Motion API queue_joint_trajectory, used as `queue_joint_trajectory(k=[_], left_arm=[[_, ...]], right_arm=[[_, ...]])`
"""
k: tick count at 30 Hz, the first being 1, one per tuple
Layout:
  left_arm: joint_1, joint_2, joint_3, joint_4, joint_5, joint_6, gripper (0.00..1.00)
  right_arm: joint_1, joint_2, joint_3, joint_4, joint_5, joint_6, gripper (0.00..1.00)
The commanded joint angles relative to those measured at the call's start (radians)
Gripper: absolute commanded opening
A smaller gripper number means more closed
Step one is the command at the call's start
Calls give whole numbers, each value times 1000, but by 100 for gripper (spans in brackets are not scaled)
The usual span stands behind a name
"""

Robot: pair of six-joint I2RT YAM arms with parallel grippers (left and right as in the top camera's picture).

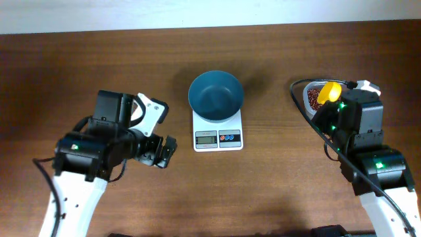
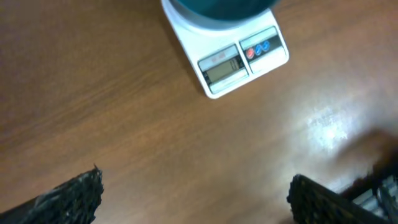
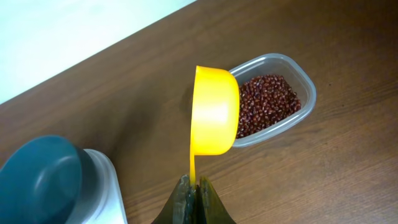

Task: Scoop item into bowl and weigh 50g on scale
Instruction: 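Withdraw the left gripper from the scale back to the left side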

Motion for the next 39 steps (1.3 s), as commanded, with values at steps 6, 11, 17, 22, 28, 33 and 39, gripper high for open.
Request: queue_joint_trajectory(k=[6,11,17,22,28,33,39], left_arm=[[5,-19,154,-123,-154,110,99],[5,-17,154,-199,-12,237,99],[5,-17,154,-182,-9,285,99],[5,-17,155,-162,16,332,99],[5,-17,155,-157,33,331,99],[5,-17,155,-147,59,331,99],[5,-17,154,-147,58,332,99]], right_arm=[[-9,0,9,-13,-6,-7,4],[-9,0,9,-23,-50,-8,4],[-9,0,9,-34,-50,-7,4],[-9,0,9,-34,-54,-7,4],[-9,0,9,-35,-54,-8,4],[-9,0,9,-35,-55,-8,4],[-9,0,9,-42,-123,-67,4]])
